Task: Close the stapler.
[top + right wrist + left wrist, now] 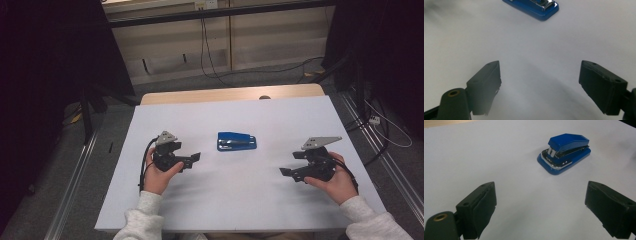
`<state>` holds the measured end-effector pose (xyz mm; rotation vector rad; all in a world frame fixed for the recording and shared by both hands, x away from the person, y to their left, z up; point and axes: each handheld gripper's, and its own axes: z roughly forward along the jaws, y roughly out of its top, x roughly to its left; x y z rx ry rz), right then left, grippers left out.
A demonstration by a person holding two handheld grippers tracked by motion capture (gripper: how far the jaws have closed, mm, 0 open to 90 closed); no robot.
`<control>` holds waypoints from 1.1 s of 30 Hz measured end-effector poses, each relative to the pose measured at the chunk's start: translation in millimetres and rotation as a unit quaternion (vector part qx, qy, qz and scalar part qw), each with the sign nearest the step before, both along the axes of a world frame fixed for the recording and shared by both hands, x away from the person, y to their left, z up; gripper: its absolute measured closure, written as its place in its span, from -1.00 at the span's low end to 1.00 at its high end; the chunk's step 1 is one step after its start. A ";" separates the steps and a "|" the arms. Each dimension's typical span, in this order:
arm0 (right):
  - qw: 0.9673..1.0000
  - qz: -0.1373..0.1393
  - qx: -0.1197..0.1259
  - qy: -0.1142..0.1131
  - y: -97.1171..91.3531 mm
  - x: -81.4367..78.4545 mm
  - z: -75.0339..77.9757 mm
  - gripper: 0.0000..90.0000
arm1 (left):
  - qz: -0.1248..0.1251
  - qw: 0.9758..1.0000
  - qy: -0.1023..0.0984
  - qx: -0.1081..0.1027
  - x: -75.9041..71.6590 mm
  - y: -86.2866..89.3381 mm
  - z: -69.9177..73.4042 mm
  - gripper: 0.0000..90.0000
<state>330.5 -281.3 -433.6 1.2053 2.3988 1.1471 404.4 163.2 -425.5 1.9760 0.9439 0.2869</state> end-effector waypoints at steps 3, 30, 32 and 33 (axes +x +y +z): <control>1.000 0.002 0.001 0.001 -1.7 -4.2 0.5 -0.62 | -0.002 1.000 0.003 0.001 -2.0 3.1 0.1 -0.79; 1.000 0.004 -0.002 0.001 -11.1 -24.1 4.5 -0.63 | 0.007 1.000 -0.001 -0.006 -35.9 57.6 0.9 -0.84; 1.000 0.004 -0.003 0.000 -11.8 -25.0 4.5 -0.63 | 0.006 1.000 0.000 -0.005 -38.9 60.3 0.5 -0.84; 1.000 0.005 -0.003 0.000 -12.1 -25.2 4.6 -0.63 | 0.007 1.000 -0.002 -0.003 -40.4 61.7 0.5 -0.84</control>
